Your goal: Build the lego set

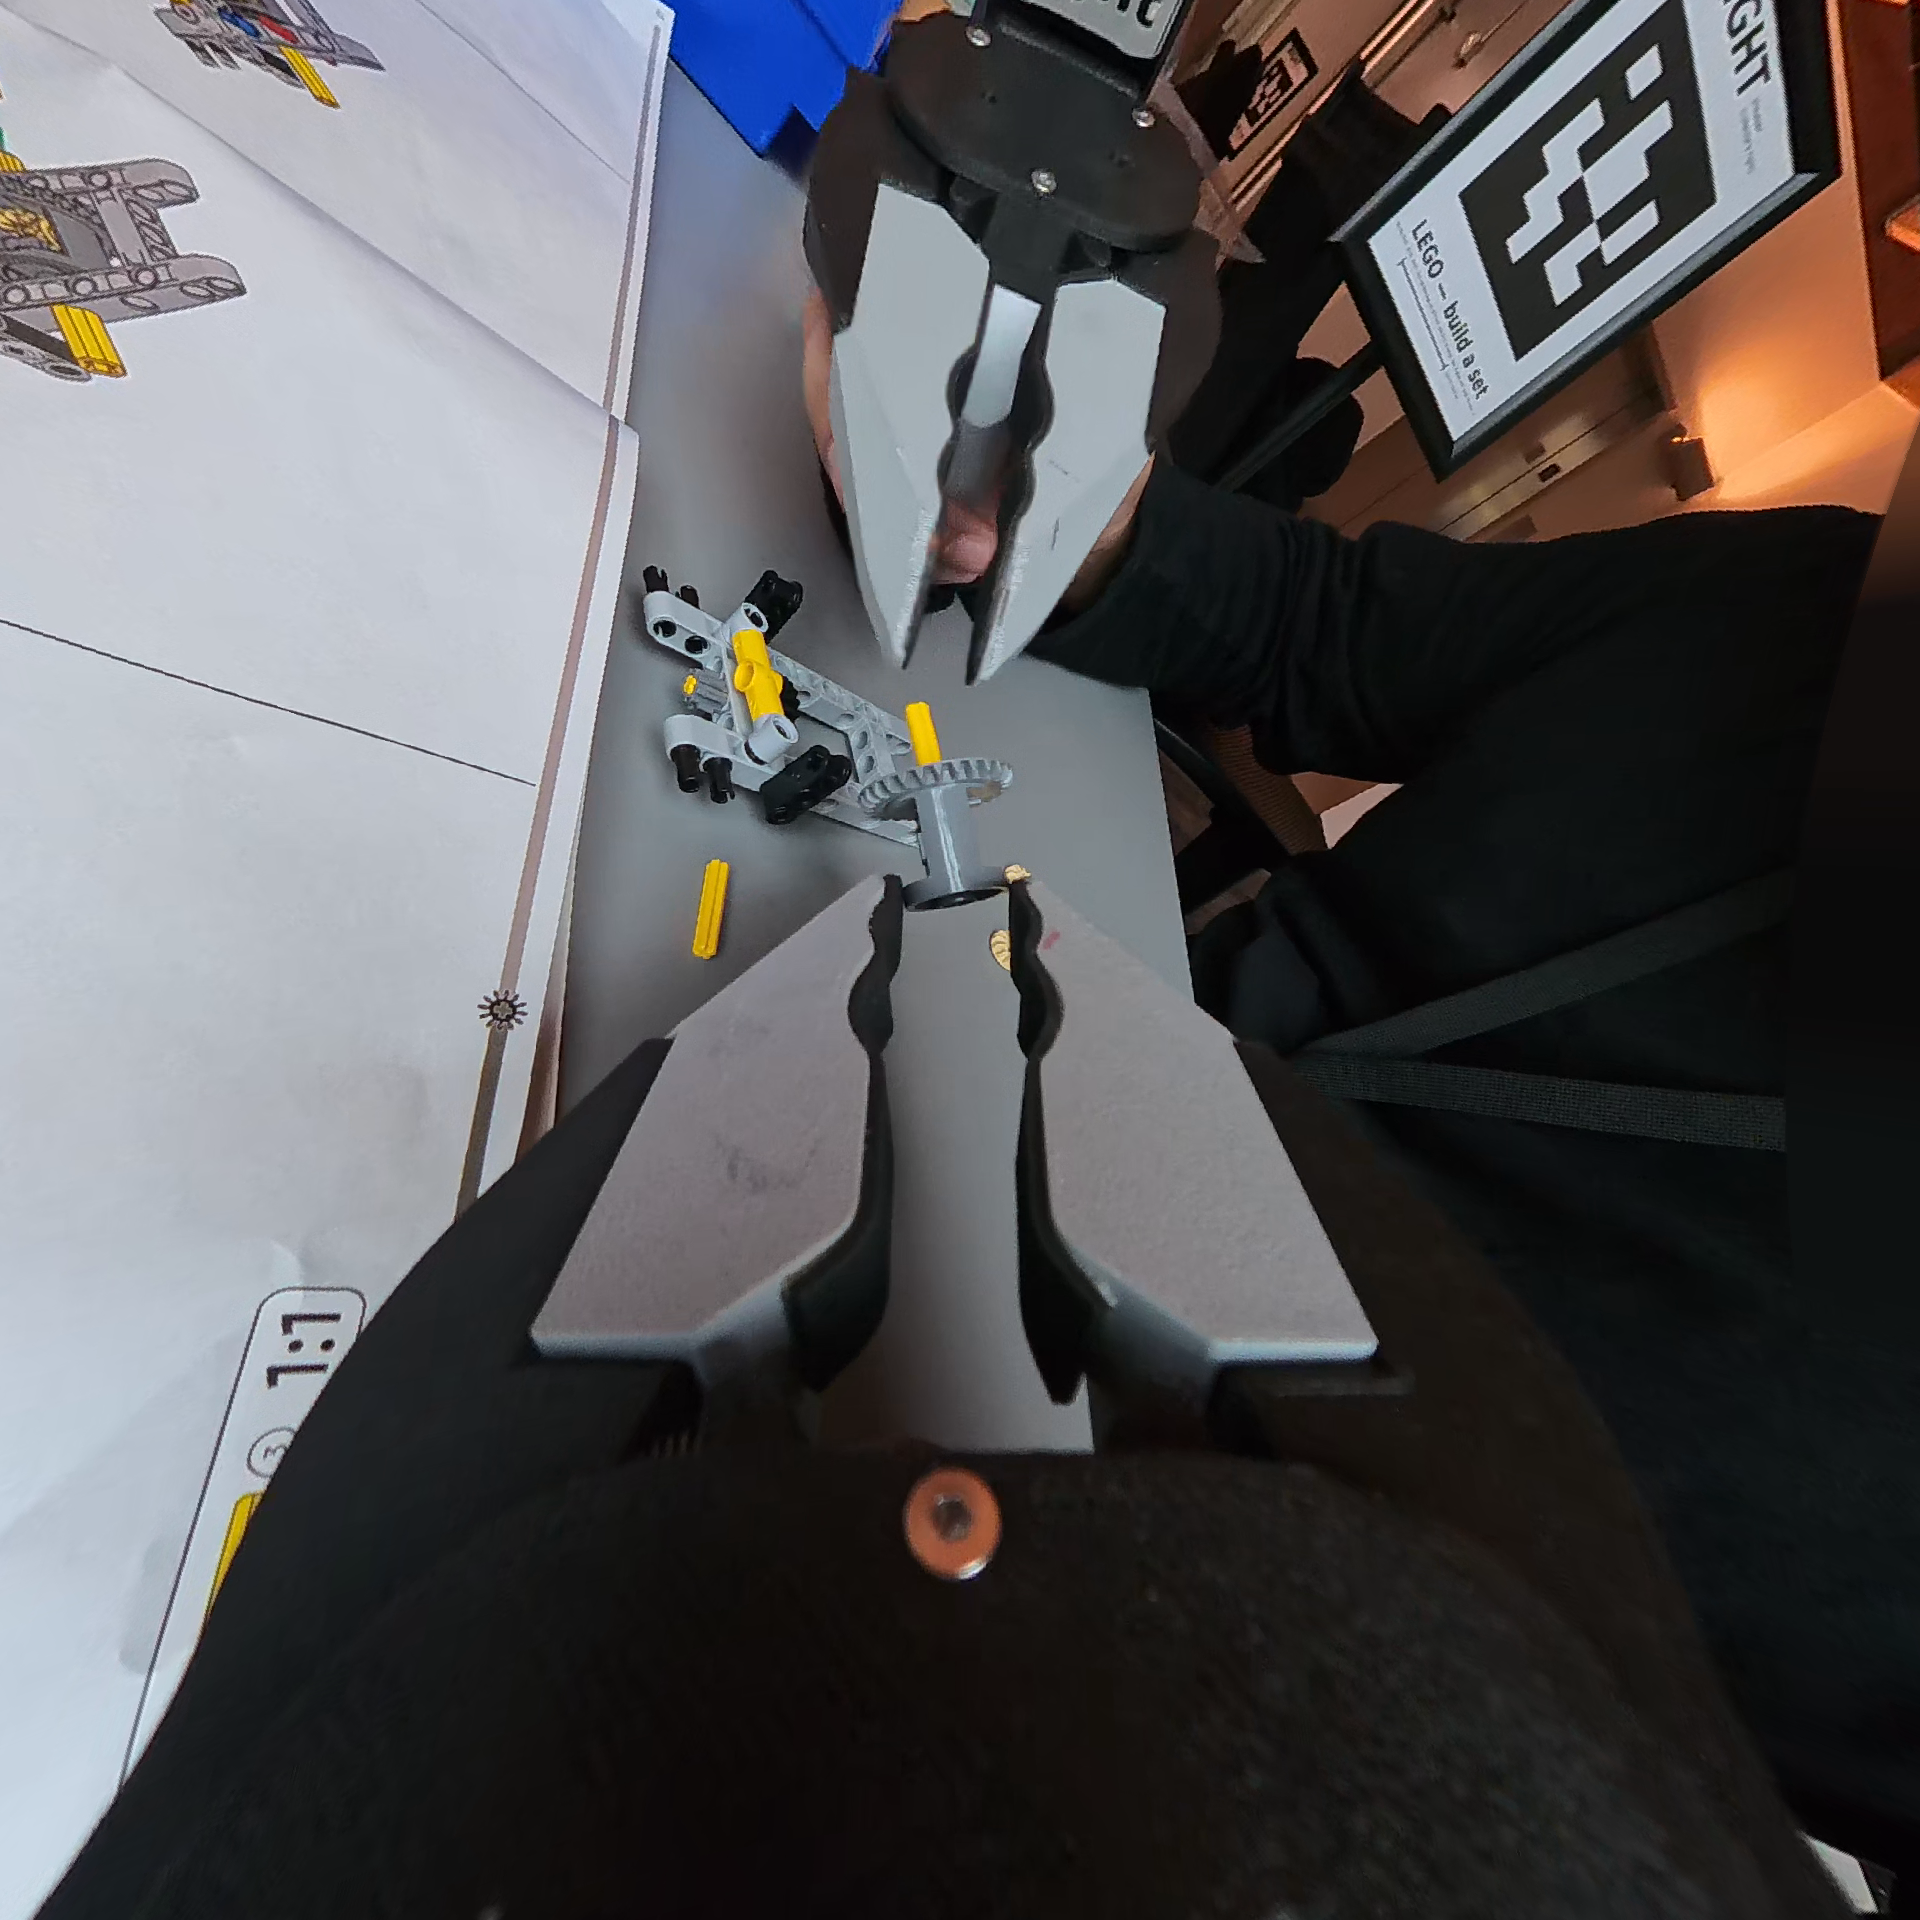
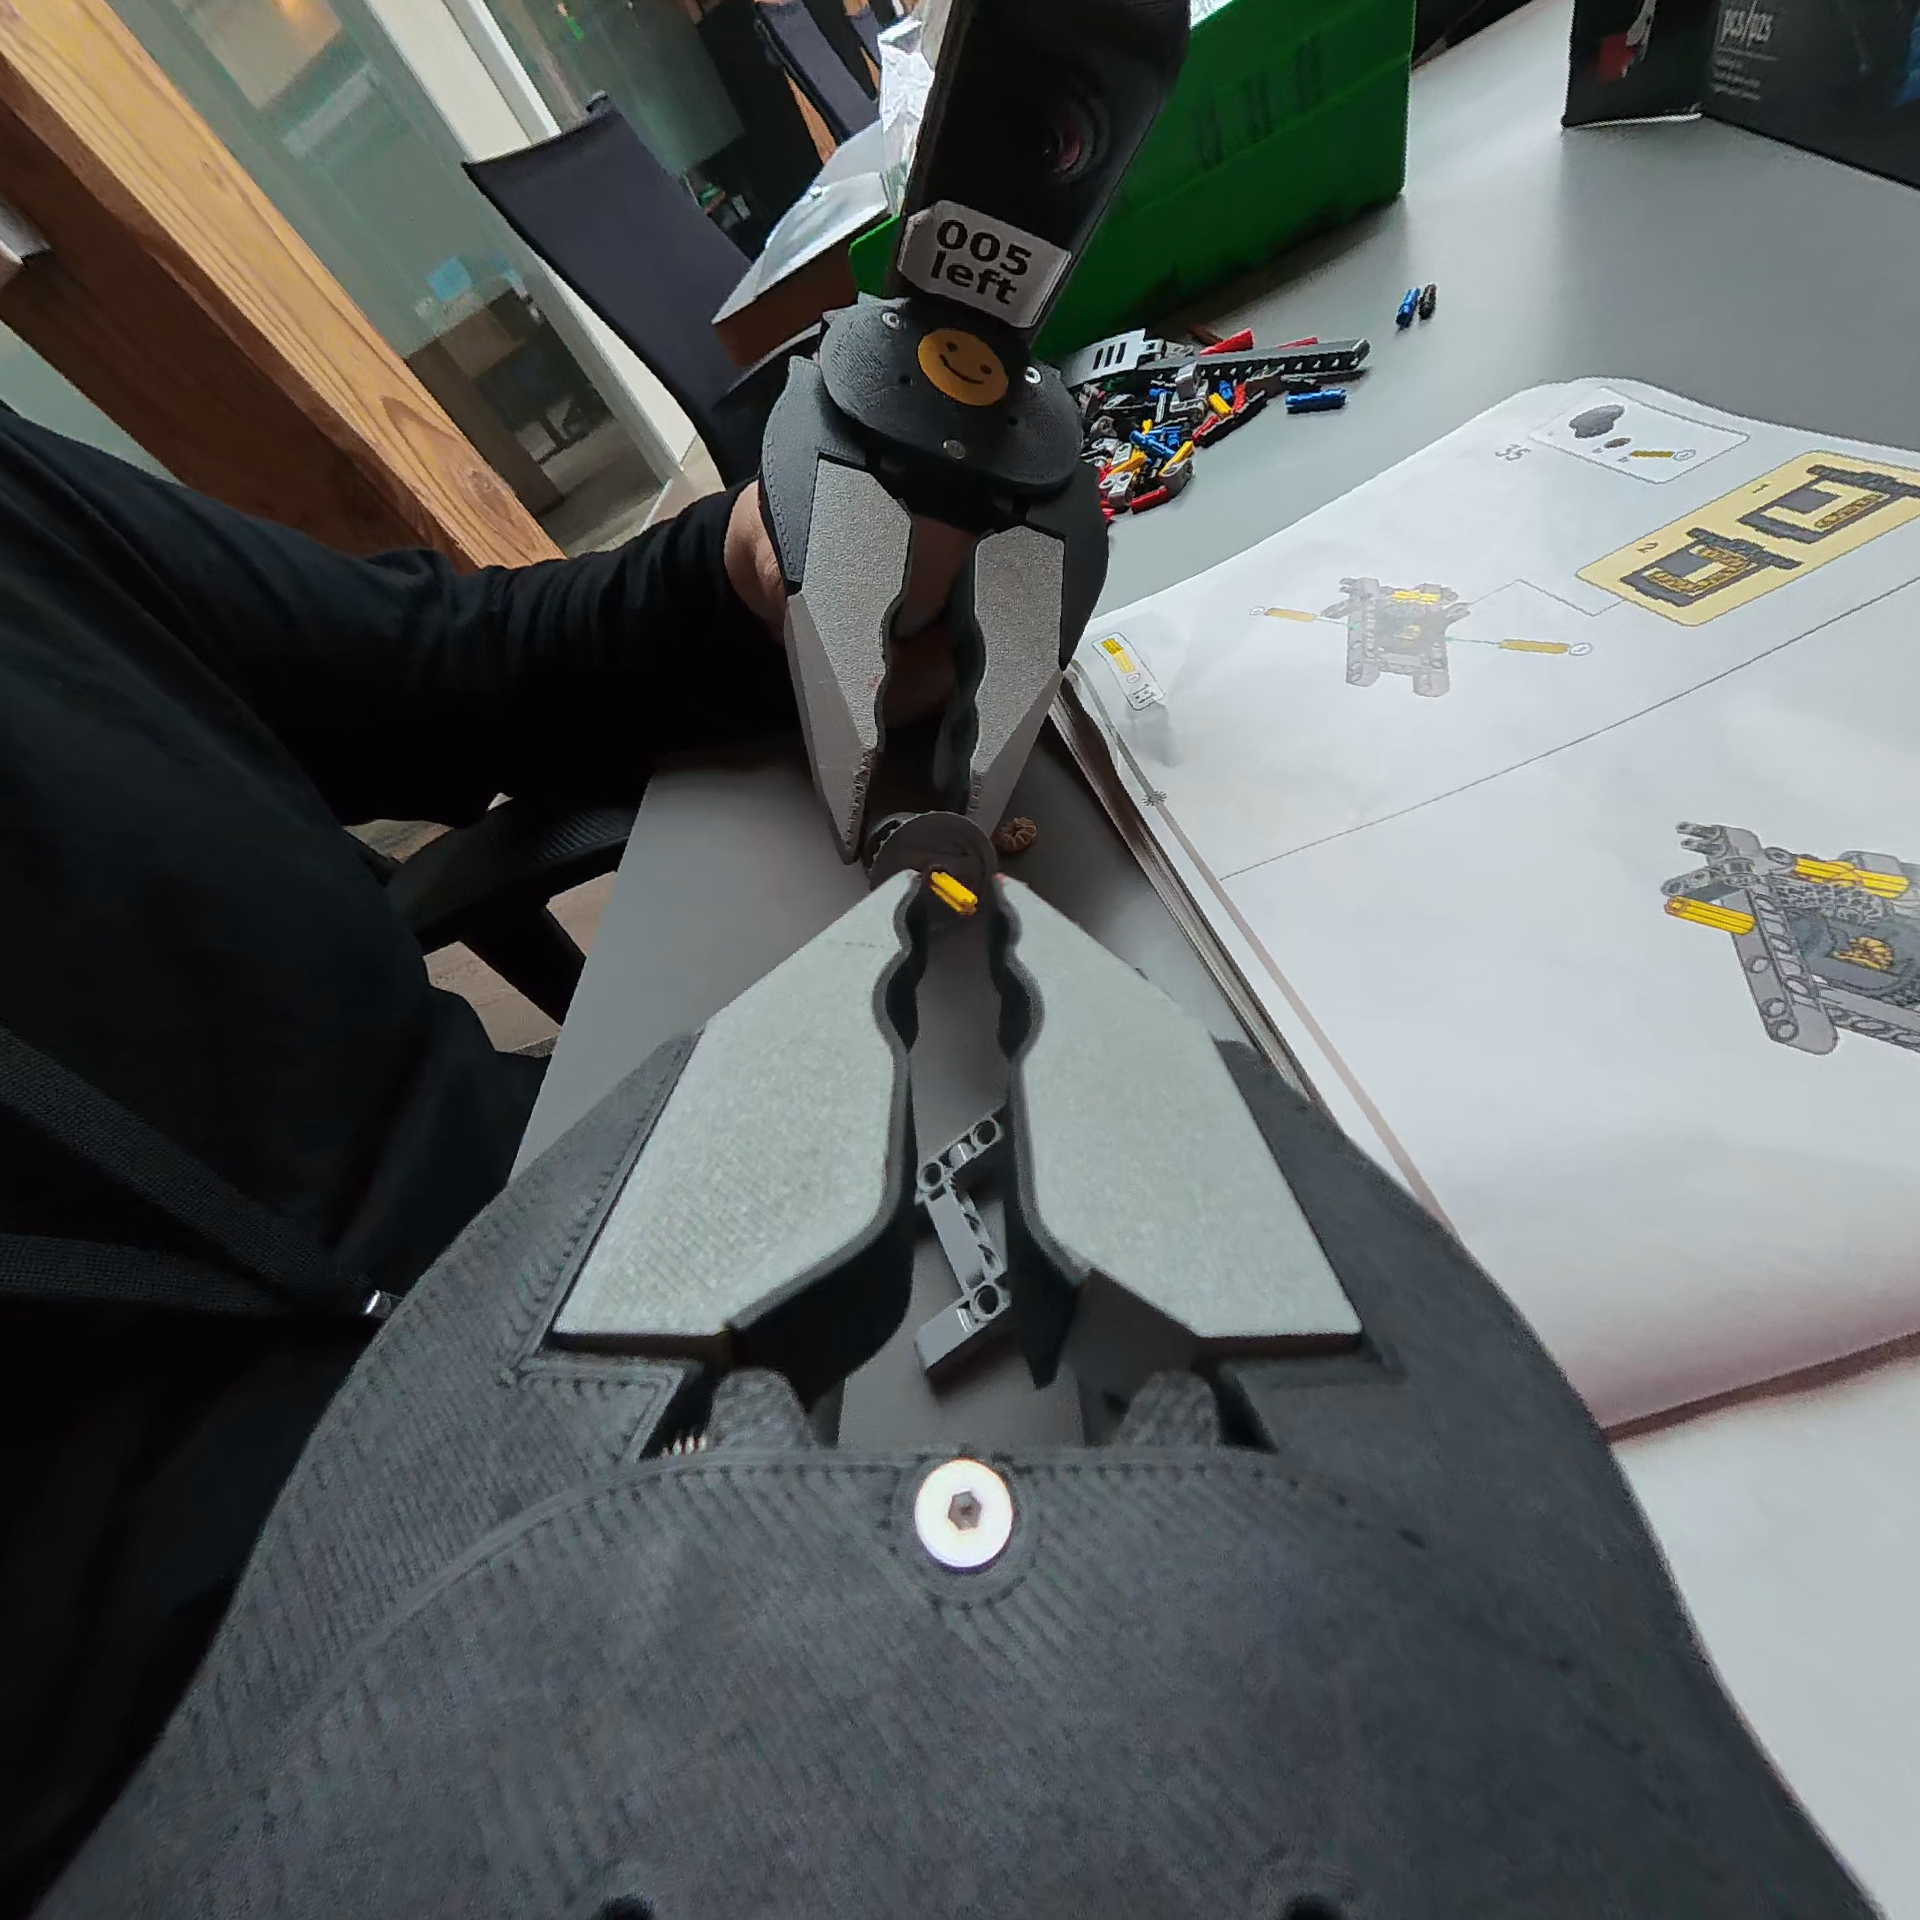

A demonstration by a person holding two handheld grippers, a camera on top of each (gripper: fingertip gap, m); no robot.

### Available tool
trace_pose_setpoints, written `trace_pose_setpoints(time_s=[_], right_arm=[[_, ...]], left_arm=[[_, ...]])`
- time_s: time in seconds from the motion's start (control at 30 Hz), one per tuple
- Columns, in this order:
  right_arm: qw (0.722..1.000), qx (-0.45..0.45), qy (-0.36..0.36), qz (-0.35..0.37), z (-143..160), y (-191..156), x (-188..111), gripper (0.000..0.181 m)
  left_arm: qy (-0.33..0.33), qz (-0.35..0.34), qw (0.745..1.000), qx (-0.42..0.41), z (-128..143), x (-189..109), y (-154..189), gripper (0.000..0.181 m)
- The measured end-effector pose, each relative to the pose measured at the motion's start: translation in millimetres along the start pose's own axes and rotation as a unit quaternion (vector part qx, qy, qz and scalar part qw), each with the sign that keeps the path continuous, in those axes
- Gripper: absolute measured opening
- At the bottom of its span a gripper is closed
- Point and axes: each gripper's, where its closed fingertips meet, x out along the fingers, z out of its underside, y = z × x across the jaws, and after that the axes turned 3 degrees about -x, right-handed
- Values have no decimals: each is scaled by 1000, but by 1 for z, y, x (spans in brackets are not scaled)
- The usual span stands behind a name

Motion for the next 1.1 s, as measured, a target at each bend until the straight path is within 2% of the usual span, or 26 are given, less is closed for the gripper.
trace_pose_setpoints(time_s=[0.47, 0.63, 0.8, 1.1], right_arm=[[1000, -9, -15, -19, 6, -7, 5, 19], [1000, -12, -19, -20, 7, -8, 6, 11], [999, -13, -24, -20, 8, -8, 7, 11], [999, -16, -25, -21, 8, -9, 7, 1]], left_arm=[[-4, 8, 1000, 4, 1, 1, 3, 18], [-6, 12, 1000, 6, 2, 2, 5, 18], [-8, 14, 1000, 7, 2, 3, 5, 18], [-7, 23, 1000, 4, 2, 2, 8, 18]])
